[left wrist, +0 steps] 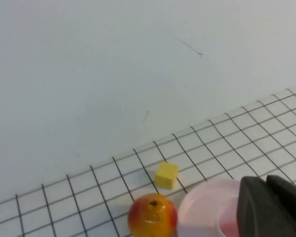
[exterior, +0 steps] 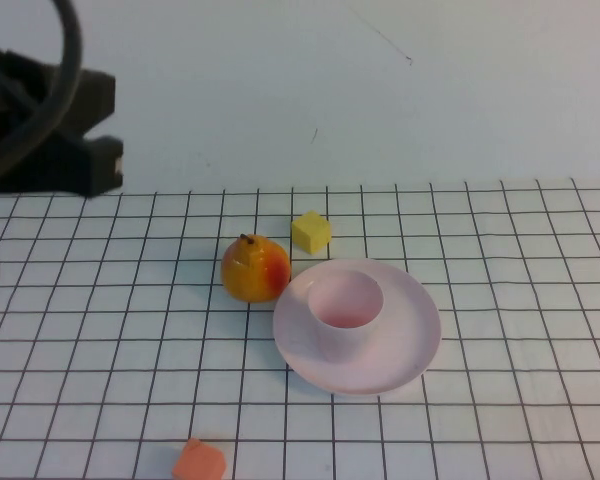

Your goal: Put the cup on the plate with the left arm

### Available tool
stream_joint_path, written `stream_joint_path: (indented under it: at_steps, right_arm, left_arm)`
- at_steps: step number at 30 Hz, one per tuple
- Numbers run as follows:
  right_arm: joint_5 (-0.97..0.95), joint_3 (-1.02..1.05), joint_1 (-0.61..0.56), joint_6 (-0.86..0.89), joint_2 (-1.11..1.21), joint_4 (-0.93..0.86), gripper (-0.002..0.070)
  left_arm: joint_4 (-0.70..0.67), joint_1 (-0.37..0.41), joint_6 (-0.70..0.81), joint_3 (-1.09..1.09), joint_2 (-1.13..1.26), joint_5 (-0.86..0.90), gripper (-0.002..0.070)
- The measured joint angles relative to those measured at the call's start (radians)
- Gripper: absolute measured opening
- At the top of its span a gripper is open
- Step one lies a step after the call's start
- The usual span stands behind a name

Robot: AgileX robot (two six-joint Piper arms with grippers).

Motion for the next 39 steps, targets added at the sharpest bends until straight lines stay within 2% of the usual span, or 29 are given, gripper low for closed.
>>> stream_joint_path:
  at_steps: [6,20,26,31,36,39]
  right_arm:
    - [0.000,0.000,0.000,0.000,0.000,0.000,-0.0002]
    - [0.000,0.000,0.000,0.000,0.000,0.000,-0.0002]
    - [0.000,0.000,0.000,0.000,0.000,0.000,-0.0002]
    - [0.000,0.000,0.000,0.000,0.000,0.000,-0.0002]
    - [0.000,0.000,0.000,0.000,0.000,0.000,-0.0002]
    - [0.000,0.000,0.000,0.000,0.000,0.000,-0.0002]
  left_arm:
    - [-0.100,0.000,-0.004,0.136,-0.084,0.002,-0.0001]
    - [-0.105,0.006,-0.004,0.339,-0.122,0.006,-0.0001]
    - [-0.091,0.092,-0.004,0.474,-0.310,-0.074,-0.0001]
    - [-0.091,0.193,-0.004,0.673,-0.515,-0.265,-0.0001]
    - [-0.094,0.262,-0.004,0.921,-0.733,-0.472,-0.0001]
    - [-0.115,0.319,-0.010,1.047,-0.841,-0.530,-0.0001]
